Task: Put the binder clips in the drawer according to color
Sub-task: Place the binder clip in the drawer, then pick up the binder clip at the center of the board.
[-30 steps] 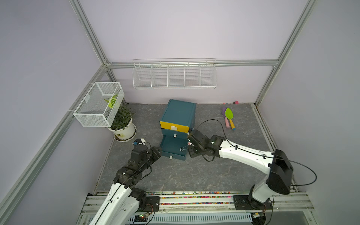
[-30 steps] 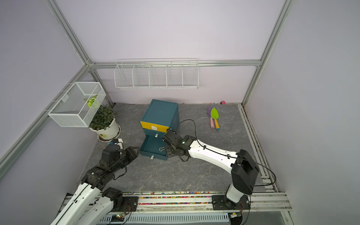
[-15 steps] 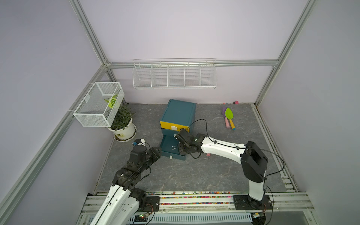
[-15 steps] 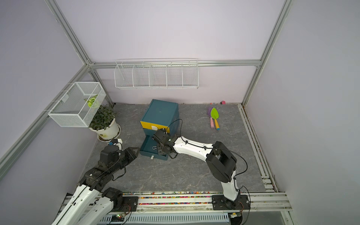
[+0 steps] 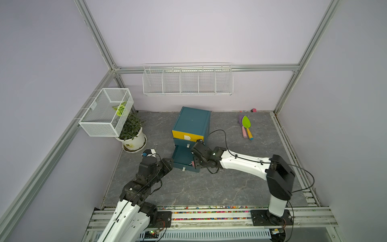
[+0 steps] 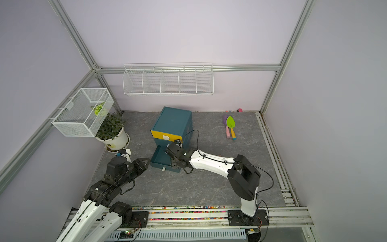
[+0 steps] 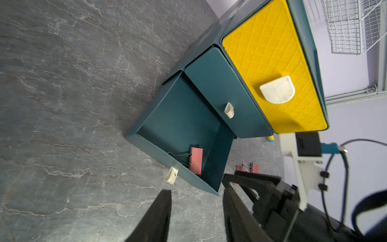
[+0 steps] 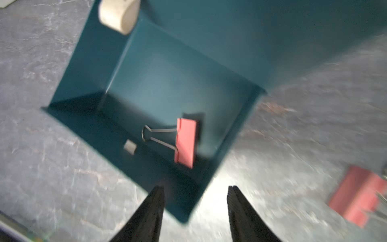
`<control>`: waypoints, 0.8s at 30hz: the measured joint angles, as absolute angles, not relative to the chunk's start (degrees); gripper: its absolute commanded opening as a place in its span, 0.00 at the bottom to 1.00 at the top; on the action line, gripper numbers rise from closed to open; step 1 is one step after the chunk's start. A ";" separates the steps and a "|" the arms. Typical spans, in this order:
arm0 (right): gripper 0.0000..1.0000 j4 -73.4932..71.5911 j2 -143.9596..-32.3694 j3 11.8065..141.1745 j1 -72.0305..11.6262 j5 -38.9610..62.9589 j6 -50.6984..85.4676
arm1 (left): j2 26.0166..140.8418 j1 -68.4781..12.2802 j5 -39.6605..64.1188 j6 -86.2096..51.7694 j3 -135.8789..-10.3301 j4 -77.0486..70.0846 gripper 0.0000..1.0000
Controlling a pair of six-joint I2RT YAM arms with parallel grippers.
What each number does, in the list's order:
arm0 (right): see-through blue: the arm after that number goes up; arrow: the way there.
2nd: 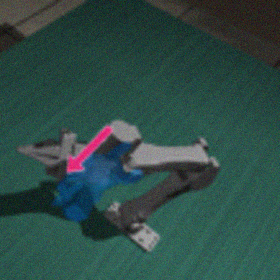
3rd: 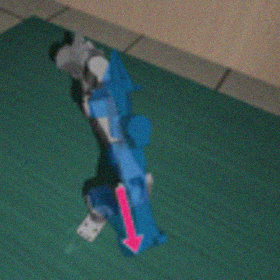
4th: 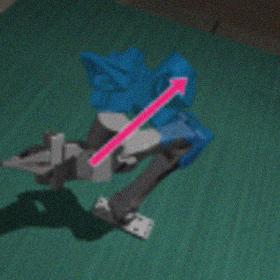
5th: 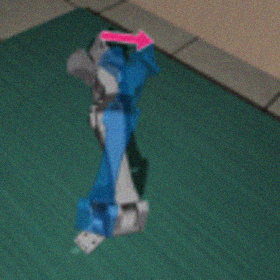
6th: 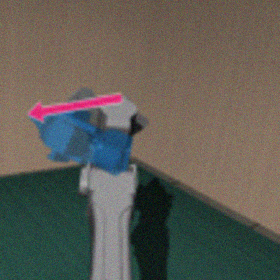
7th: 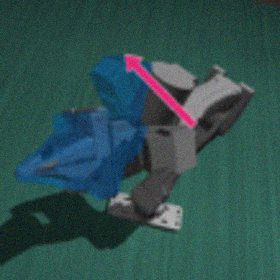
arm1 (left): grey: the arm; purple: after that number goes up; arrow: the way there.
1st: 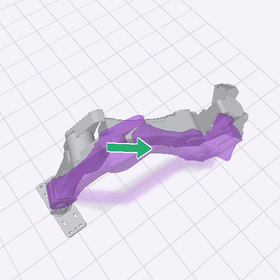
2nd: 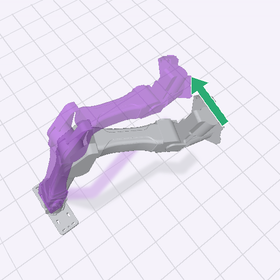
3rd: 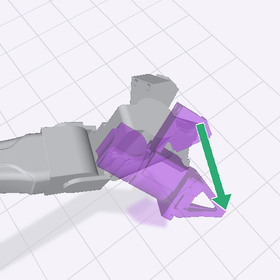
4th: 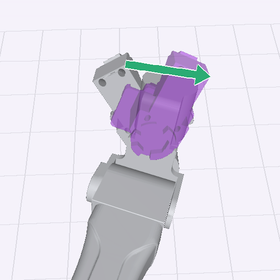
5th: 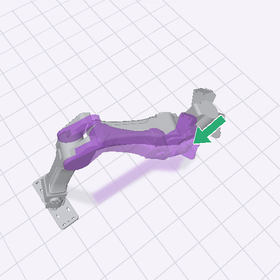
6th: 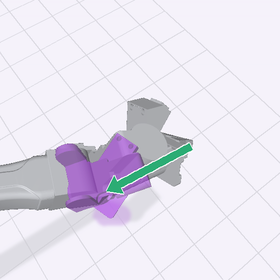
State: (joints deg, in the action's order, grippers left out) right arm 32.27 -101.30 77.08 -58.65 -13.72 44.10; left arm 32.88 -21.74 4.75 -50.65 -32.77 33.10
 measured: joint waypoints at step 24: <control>0.62 31.33 -99.50 57.82 -46.44 -16.19 59.46 | 31.33 -21.67 4.73 -47.24 -35.24 37.23 0.47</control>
